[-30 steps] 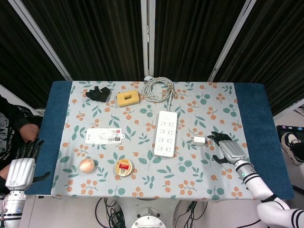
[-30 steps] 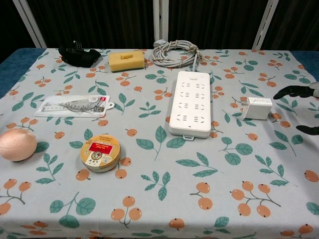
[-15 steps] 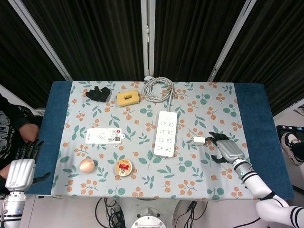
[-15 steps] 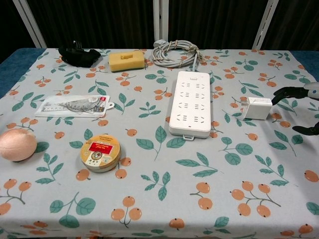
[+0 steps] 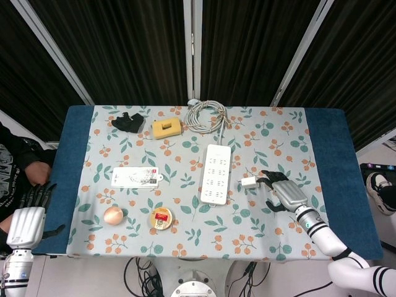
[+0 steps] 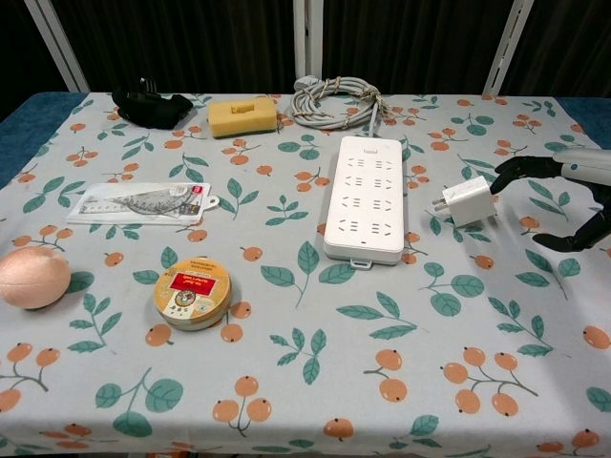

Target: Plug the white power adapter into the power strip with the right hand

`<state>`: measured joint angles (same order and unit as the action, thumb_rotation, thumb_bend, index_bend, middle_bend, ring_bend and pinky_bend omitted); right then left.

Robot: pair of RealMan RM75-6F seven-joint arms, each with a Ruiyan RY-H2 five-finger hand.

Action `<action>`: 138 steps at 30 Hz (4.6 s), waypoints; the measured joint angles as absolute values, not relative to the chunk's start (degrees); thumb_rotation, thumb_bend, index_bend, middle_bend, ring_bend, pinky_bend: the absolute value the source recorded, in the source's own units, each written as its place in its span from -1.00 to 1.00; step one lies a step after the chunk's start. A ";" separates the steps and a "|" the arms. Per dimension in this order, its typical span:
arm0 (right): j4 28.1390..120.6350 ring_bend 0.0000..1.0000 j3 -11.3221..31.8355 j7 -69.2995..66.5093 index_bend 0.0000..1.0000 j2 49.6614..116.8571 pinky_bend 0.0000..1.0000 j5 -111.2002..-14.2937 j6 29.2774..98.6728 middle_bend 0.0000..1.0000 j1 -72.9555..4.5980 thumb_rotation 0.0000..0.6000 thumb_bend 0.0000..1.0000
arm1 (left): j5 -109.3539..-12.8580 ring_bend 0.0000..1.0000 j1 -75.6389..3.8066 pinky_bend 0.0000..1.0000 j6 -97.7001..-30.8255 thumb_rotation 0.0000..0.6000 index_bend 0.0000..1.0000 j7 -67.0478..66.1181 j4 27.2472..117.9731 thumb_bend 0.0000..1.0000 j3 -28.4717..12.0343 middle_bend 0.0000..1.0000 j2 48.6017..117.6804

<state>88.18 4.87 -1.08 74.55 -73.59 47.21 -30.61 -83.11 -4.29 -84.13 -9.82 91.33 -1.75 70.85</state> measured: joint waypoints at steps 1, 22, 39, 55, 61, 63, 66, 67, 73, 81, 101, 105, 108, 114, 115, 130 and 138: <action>88.35 -1.00 4.98 -0.75 -0.61 74.61 -1.00 -73.55 47.20 -1.00 -30.89 1.00 -0.38 | -83.09 -1.00 -4.28 -1.00 -84.12 1.00 -0.84 -9.71 91.21 -1.00 -1.74 -0.93 70.88; 90.97 -1.00 6.11 4.68 -0.62 75.53 -1.00 -72.21 54.66 -0.67 -30.89 1.00 -0.48 | -83.40 -1.00 -4.28 -1.00 -84.06 1.00 -0.84 -7.91 89.56 -1.00 -1.75 -0.93 71.41; 81.07 -0.95 8.90 6.11 -0.32 86.54 -1.00 -67.22 52.12 -0.28 -34.33 1.00 -0.57 | -83.23 -1.00 -3.69 -1.00 -84.66 1.00 -0.84 -8.52 90.22 -1.00 -1.53 -0.93 71.19; 77.96 -0.91 9.07 3.57 -0.16 88.94 -1.00 -67.95 52.12 -0.21 -34.83 1.00 -0.44 | -82.76 -1.00 -3.70 -1.00 -84.19 1.00 -0.84 -8.08 89.60 -1.00 -1.63 -0.93 71.47; 76.44 -0.68 9.66 2.70 0.06 90.64 -1.00 -68.15 53.19 0.03 -34.89 1.00 -0.23 | -82.67 -1.00 -3.70 -1.00 -84.03 1.00 -0.84 -7.79 89.31 -1.00 -1.64 -0.93 71.57; 76.21 -0.55 9.88 2.52 0.19 90.97 -1.00 -68.61 54.10 0.15 -34.85 1.00 -0.05 | -82.68 -1.00 -3.65 -1.00 -84.14 1.00 -0.84 -7.75 89.30 -1.00 -1.65 -0.93 71.51; 76.88 -0.39 10.38 2.42 0.37 90.58 -1.00 -69.78 55.95 0.26 -34.80 1.00 0.21 | -82.68 -1.00 -3.47 -1.00 -84.33 1.00 -0.84 -7.71 89.32 -1.00 -1.60 -0.93 71.23; 77.75 -0.35 10.64 2.48 0.42 89.85 -1.00 -70.00 56.17 0.29 -34.92 1.00 0.27 | -82.67 -1.00 -3.44 -1.00 -84.32 1.00 -0.84 -7.71 89.33 -1.00 -1.58 -0.93 71.09; 86.91 -0.21 13.23 7.26 0.55 82.19 -1.00 -67.20 53.09 0.40 -37.27 1.00 0.41 | -83.52 -1.00 -3.37 -1.00 -84.88 1.00 -0.84 -7.91 89.68 -1.00 -1.42 -0.93 71.07; 95.97 -0.19 15.96 21.51 0.58 77.19 -1.00 -48.82 50.68 0.41 -43.79 1.00 0.42 | -84.09 -1.00 -3.30 -1.00 -85.08 1.00 -0.84 -8.12 89.82 -1.00 -1.18 -0.93 71.15; 95.91 -0.19 15.74 45.15 0.57 86.40 -1.00 -14.66 61.12 0.41 -62.19 1.00 0.45 | -84.61 -1.00 -3.38 -1.00 -84.73 1.00 -0.84 -5.39 87.19 -1.00 -1.08 -0.93 71.89; 94.57 -0.19 15.83 47.78 0.57 87.40 -1.00 -11.75 61.62 0.40 -64.20 1.00 0.45 | -84.71 -1.00 -3.49 -1.00 -84.64 1.00 -0.84 -5.36 87.10 -1.00 -1.11 -0.93 72.03; 93.71 -0.19 16.07 49.50 0.57 88.12 -1.00 -9.87 62.10 0.40 -65.56 1.00 0.45 | -84.59 -1.00 -3.49 -1.00 -84.56 1.00 -0.84 -5.36 87.01 -1.00 -1.13 -0.93 72.08; 92.96 -0.19 16.54 51.38 0.57 88.98 -1.00 -7.39 62.86 0.40 -67.09 1.00 0.45 | -84.50 -1.00 -3.54 -1.00 -84.47 1.00 -0.84 -5.19 86.81 -1.00 -1.21 -0.93 72.13; 92.83 -0.19 16.61 51.54 0.57 89.09 -1.00 -7.05 62.92 0.40 -67.23 1.00 0.45 | -84.49 -1.00 -3.56 -1.00 -84.43 1.00 -0.84 -5.12 86.74 -1.00 -1.22 -0.93 72.15; 90.86 -0.19 16.94 52.09 0.56 90.81 -1.00 -5.46 62.57 0.40 -68.23 1.00 0.45 | -84.24 -1.00 -3.45 -1.00 -84.24 1.00 -0.84 -4.12 85.61 -1.00 -1.19 -0.93 72.70; 90.00 -0.19 16.77 52.79 0.56 91.42 -1.00 -4.85 62.46 0.40 -68.55 1.00 0.45 | -84.11 -1.00 -3.33 -1.00 -84.30 1.00 -0.84 -3.96 85.40 -1.00 -1.19 -0.93 72.77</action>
<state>90.00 16.77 52.79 91.42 -4.85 62.46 -68.55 -84.11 -3.33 -84.30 -3.96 85.40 -1.19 72.77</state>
